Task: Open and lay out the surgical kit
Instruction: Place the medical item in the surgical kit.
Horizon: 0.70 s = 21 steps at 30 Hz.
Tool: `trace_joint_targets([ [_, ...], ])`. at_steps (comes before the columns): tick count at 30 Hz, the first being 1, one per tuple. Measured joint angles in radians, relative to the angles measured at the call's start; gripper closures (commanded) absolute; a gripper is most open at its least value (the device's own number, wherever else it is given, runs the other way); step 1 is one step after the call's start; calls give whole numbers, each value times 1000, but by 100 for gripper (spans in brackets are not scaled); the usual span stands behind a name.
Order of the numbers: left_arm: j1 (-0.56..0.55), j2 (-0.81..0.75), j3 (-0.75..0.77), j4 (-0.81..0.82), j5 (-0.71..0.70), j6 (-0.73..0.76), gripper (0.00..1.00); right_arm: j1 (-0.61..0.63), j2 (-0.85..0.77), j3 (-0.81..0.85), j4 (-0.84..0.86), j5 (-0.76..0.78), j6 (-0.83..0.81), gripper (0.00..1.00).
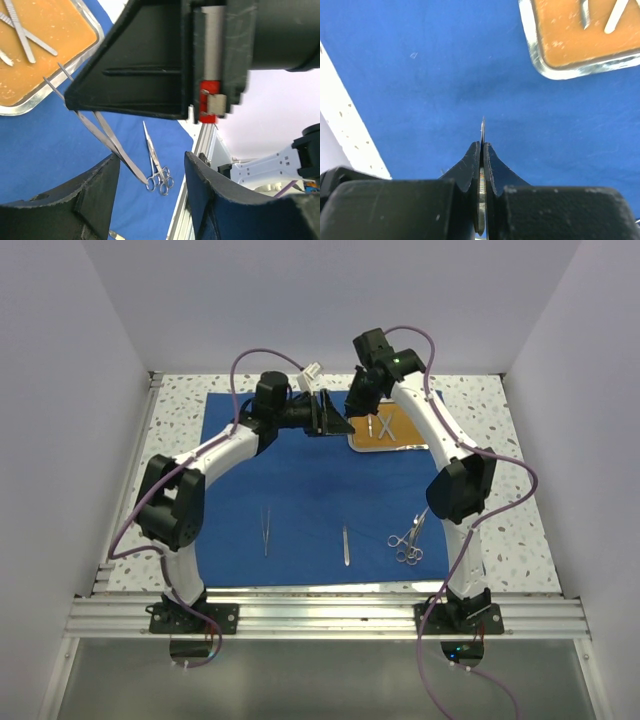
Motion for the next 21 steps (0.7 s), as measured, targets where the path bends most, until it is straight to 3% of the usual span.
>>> trace_joint_targets([
  [6,0,14,12,-33,-34,23,51,1,0,0,-10,-48,25,100],
  [8,0,14,12,-43,-45,29,64,1,-1,0,-14,-61,29,100],
  [9,0,14,13,-50,-52,32,84,1,-3,-3,-14,-68,30,100],
  [11,1,14,14,-84,-84,34,100,0,-14,-17,-13,-72,32,100],
  [17,-3,27,27,-130,-96,58,100,-7,-63,-75,-2,-72,32,100],
  [20,-5,23,32,-164,-122,87,100,-8,-63,-75,-3,-76,30,43],
  [21,-5,21,32,-181,-135,100,100,-8,-63,-73,-7,-76,32,8],
])
